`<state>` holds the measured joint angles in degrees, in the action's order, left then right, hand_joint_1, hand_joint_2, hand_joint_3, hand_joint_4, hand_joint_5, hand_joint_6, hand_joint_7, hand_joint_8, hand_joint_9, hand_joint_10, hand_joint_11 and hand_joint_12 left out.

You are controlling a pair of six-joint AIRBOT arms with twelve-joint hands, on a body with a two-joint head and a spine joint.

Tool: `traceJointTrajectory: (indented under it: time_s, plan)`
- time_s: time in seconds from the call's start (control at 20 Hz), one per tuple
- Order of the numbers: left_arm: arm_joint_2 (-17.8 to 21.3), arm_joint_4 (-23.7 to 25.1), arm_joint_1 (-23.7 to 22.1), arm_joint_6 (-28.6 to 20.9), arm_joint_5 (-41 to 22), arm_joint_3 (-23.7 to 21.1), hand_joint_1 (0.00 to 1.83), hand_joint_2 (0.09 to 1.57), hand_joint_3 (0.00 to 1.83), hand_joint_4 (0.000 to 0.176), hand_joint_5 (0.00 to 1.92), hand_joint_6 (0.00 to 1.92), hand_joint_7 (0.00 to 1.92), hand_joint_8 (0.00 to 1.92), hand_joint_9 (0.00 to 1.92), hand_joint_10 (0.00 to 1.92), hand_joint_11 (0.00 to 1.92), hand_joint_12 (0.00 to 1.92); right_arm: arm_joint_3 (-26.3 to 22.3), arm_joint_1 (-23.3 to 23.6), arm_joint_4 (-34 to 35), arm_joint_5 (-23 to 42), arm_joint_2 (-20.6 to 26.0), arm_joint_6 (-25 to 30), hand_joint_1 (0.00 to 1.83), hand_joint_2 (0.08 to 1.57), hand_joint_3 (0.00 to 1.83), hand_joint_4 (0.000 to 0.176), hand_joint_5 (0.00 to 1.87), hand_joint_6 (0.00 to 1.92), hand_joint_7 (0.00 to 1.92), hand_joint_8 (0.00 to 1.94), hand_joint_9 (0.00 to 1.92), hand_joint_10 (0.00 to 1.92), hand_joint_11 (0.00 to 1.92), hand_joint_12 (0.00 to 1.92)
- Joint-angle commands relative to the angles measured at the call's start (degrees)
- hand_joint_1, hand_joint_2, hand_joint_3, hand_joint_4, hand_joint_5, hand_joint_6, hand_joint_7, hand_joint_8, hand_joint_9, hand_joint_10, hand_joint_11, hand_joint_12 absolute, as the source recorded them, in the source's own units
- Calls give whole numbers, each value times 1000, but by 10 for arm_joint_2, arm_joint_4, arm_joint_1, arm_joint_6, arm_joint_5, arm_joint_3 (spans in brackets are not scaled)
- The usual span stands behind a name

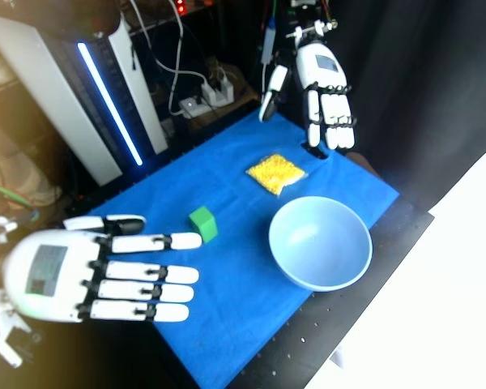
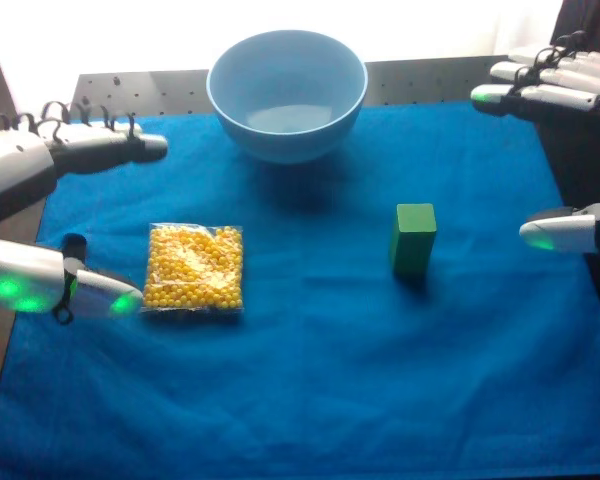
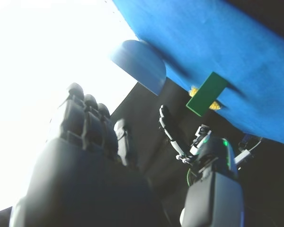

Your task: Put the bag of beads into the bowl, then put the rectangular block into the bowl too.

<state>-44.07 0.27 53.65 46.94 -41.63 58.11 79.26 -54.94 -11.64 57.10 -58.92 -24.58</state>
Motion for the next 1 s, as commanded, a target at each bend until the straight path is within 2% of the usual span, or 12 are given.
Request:
traceJointTrajectory:
  time_s: [0.0,0.1,0.2,0.3,0.35,0.45,0.6,0.65,0.75,0.8,0.9,0.95]
  plan:
    - [-2,-5,-10,-1,-45,4,757,920,6,74,251,2,172,1,131,10,0,485,2,9,24,63,1,2,475,1018,20,43,221,8,89,2,0,0,0,0]
    - [-5,15,-23,-1,-18,8,778,935,3,66,233,0,154,0,121,2,0,462,3,9,23,62,1,2,497,1021,14,50,223,6,86,0,0,0,0,0]
    - [-15,49,-54,-1,25,14,786,917,0,53,275,2,204,2,157,6,0,442,3,9,23,61,1,2,469,1041,17,36,217,2,80,2,0,0,0,0]
    - [-38,99,-94,-1,88,29,815,898,0,28,382,6,324,7,292,18,0,830,3,9,23,60,1,2,461,1055,16,26,225,5,102,8,14,5,0,0]
    - [-55,123,-114,-1,121,40,829,886,0,63,407,4,390,10,378,27,0,975,3,9,23,60,1,2,456,1063,15,34,222,2,100,6,14,4,0,0]
    - [-77,158,-139,-1,162,53,810,870,0,80,414,1,437,7,442,26,0,1058,4,9,21,60,1,2,482,1079,14,29,227,3,124,11,32,8,2,1]
    - [-102,228,-174,0,228,62,758,875,0,124,361,2,459,2,438,6,0,685,6,9,19,60,1,2,481,1088,11,59,226,1,118,4,23,1,1,0]
    - [-108,237,-178,0,239,66,765,876,0,131,349,2,455,1,439,3,0,639,6,9,17,60,0,2,476,1089,10,53,218,0,121,5,23,1,0,0]
    - [-118,245,-179,9,257,73,842,868,1,104,433,2,572,4,568,14,0,896,7,9,16,58,-1,2,475,1082,3,48,215,0,124,3,25,1,8,3]
    - [-124,224,-181,49,272,75,835,909,1,92,485,2,645,6,642,23,19,959,7,9,15,58,-1,2,474,1083,3,51,222,3,125,3,27,2,21,9]
    - [-133,153,-182,161,296,75,1124,952,1,40,728,8,909,76,844,128,94,1092,8,9,13,57,-1,2,482,1101,8,69,221,2,112,0,4,0,13,5]
    - [-136,132,-182,192,302,75,1210,938,0,29,809,8,960,172,780,484,137,1112,8,9,13,57,-1,2,497,1110,9,69,218,0,111,0,2,0,15,6]
